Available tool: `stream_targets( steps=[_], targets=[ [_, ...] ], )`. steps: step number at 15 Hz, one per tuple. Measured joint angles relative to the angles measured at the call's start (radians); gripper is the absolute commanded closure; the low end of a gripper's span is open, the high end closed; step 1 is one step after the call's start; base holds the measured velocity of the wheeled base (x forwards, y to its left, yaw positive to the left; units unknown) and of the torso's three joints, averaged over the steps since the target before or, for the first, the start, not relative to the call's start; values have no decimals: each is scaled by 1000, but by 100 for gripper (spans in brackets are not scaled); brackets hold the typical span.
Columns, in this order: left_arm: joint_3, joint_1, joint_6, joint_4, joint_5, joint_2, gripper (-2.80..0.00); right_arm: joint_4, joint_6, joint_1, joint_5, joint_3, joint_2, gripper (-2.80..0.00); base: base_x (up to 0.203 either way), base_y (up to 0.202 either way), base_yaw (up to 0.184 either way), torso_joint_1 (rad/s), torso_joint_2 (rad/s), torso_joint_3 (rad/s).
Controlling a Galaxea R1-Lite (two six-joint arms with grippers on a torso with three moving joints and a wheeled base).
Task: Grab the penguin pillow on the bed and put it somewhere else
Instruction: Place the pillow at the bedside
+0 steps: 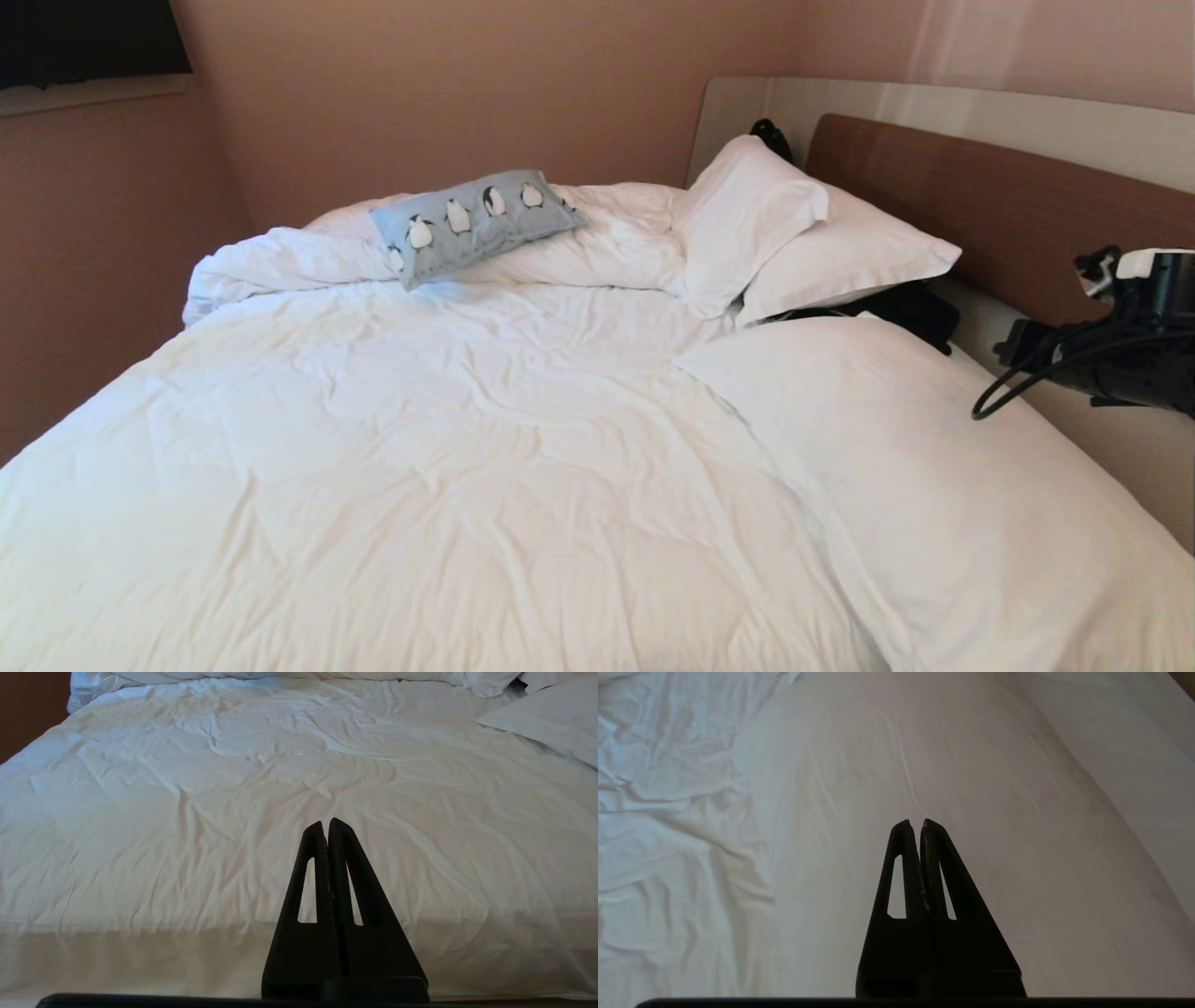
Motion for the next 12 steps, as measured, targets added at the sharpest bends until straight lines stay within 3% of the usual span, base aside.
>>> stream_targets(
  steps=[9, 12],
  targets=[
    [0, 0, 0, 0, 0, 0, 0, 26, -77, -18, -5, -255, 242, 0, 0, 0, 0, 0, 0, 0],
    [0, 0, 0, 0, 0, 0, 0, 87, -76, -24, -3, -416, 256, 0, 0, 0, 0, 0, 0, 0]
  ],
)
